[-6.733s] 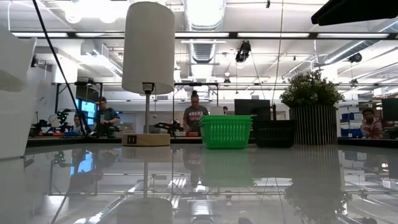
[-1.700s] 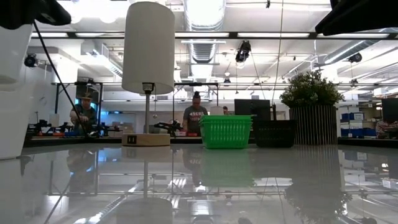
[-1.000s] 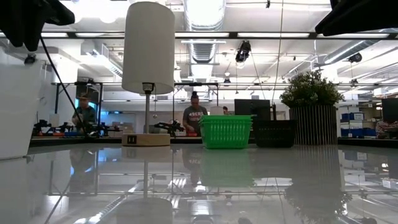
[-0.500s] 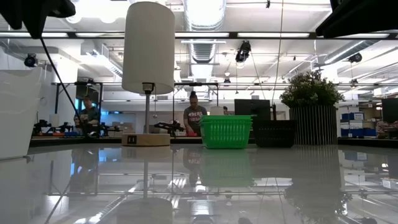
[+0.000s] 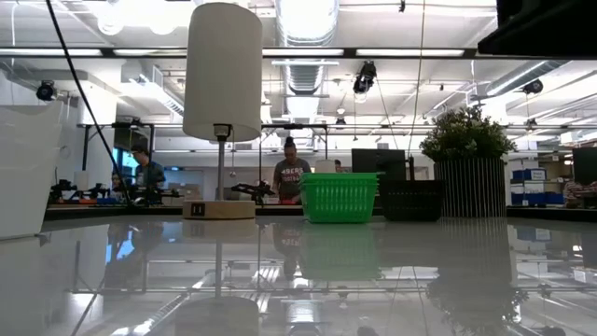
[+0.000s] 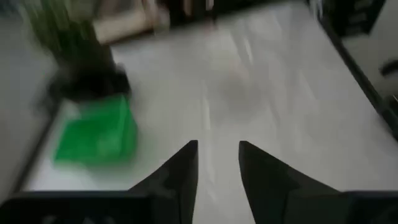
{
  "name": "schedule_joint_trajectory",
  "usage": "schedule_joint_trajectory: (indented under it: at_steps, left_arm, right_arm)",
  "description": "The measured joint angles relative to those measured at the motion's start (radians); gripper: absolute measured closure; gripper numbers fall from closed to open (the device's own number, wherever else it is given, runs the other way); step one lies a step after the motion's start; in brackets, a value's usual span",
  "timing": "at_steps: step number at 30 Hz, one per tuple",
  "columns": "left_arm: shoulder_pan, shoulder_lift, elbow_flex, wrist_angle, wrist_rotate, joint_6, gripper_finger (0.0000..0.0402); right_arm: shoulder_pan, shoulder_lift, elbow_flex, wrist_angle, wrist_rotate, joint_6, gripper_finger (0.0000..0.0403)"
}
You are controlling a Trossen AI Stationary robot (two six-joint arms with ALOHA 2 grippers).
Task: Stack baskets by color
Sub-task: Return to Home Position
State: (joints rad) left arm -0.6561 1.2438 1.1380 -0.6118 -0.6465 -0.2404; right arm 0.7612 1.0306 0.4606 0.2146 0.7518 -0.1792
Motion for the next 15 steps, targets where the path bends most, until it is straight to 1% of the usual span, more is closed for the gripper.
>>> schedule_joint_trajectory:
  at_steps: [1,3,5,7,8,9,11,13,14,15]
  left_arm:
    - [-0.003,0.014,-0.017,0.090,-0.025,0.076,0.0307]
    - [-0.003,0.043,-0.061,0.266,-0.042,0.236,0.0319]
    - [0.003,0.073,-0.115,0.440,-0.042,0.405,0.0331]
    - [0.025,0.110,-0.181,0.668,-0.037,0.585,0.0343]
    - [0.042,0.126,-0.213,0.780,-0.017,0.671,0.0349]
    - [0.066,0.139,-0.248,0.882,0.030,0.745,0.0355]
    - [0.131,0.151,-0.301,1.010,0.216,0.815,0.0367]
    - [0.207,0.142,-0.337,1.038,0.413,0.780,0.0379]
    - [0.247,0.132,-0.352,1.027,0.475,0.740,0.0386]
    - [0.288,0.119,-0.364,1.003,0.514,0.702,0.0392]
  right_arm:
    - [0.000,0.000,-0.034,0.091,-0.015,-0.030,0.0335]
    - [0.000,0.000,-0.092,0.259,-0.020,-0.087,0.0335]
    - [-0.002,0.000,-0.137,0.390,-0.020,-0.141,0.0335]
    - [-0.011,0.000,-0.169,0.500,-0.020,-0.192,0.0335]
    - [-0.020,-0.001,-0.180,0.551,-0.021,-0.216,0.0335]
    - [-0.034,-0.005,-0.188,0.602,-0.026,-0.240,0.0335]
    - [-0.071,-0.024,-0.194,0.652,-0.053,-0.291,0.0335]
    - [-0.123,-0.053,-0.194,0.654,-0.111,-0.316,0.0335]
    - [-0.151,-0.070,-0.194,0.644,-0.140,-0.324,0.0335]
    - [-0.176,-0.090,-0.194,0.624,-0.167,-0.331,0.0335]
